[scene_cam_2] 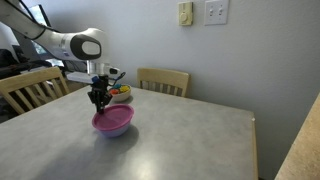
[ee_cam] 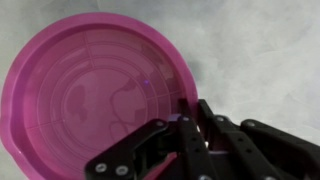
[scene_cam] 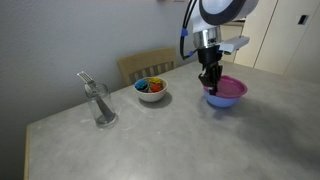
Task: Put the plate on the blue bowl
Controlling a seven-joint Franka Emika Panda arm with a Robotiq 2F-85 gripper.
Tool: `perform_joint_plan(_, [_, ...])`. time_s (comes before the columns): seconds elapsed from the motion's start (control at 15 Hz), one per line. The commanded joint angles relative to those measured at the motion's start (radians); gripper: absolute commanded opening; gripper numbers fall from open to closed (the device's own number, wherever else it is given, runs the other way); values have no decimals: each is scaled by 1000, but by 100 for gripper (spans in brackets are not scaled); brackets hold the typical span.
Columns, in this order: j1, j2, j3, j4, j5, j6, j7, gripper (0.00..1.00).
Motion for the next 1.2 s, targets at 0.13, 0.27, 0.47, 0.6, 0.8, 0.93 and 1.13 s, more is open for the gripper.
perform_joint_plan(0.13, [-15, 43, 12, 43, 32, -4, -54, 3])
perform_joint_plan(0.27, [-16, 50, 14, 49, 39, 1, -58, 3])
perform_joint_plan(0.47, [-16, 55, 15, 50, 50, 12, -59, 44])
perform_joint_plan(0.6, [-17, 54, 15, 44, 58, 17, -59, 59])
perform_joint_plan(0.8, [-14, 44, 15, 28, 65, 28, -55, 81])
perform_joint_plan(0.93, [-4, 25, 15, 12, 58, 37, -44, 95])
perform_joint_plan(1.13, [14, -3, 15, -12, 46, 58, -22, 100])
